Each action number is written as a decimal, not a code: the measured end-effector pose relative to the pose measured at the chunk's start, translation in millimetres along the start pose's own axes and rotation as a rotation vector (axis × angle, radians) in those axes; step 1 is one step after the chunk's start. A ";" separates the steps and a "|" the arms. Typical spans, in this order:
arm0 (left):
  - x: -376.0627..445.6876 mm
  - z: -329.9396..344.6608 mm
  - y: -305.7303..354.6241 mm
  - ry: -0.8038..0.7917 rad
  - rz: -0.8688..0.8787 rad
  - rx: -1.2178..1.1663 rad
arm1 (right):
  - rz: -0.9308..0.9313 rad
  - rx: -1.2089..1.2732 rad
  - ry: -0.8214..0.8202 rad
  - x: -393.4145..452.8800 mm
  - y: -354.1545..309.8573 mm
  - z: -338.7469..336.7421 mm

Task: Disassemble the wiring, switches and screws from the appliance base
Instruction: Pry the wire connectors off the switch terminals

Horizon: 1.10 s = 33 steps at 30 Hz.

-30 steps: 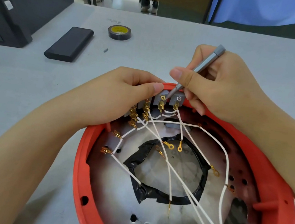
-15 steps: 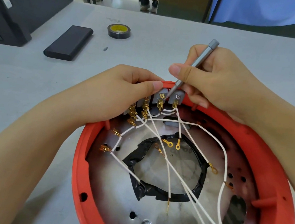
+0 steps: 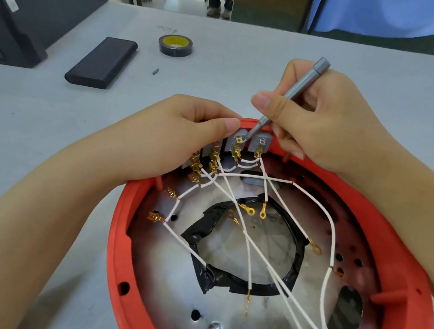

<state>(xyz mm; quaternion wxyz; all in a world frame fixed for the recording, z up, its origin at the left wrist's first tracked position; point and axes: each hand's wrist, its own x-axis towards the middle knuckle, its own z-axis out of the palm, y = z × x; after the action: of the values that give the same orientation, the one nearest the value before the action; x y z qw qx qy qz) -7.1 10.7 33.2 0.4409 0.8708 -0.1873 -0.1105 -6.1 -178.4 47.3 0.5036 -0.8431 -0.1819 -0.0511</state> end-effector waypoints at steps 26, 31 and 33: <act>1.7 1.1 -2.5 -0.008 0.009 -0.025 | 0.082 0.049 -0.085 8.8 -3.5 0.2; 2.4 -0.7 -3.6 0.009 0.008 -0.001 | 0.046 -0.034 -0.049 5.9 -1.5 1.8; 3.0 -0.9 -4.4 0.015 0.012 0.013 | -0.004 -0.096 -0.004 1.9 -1.2 3.4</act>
<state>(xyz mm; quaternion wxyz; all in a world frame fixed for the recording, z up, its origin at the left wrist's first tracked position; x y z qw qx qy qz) -3.1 12.5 30.1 0.4374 0.8733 -0.1898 -0.1000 -5.0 -174.5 47.1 0.4620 -0.8660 -0.1820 -0.0589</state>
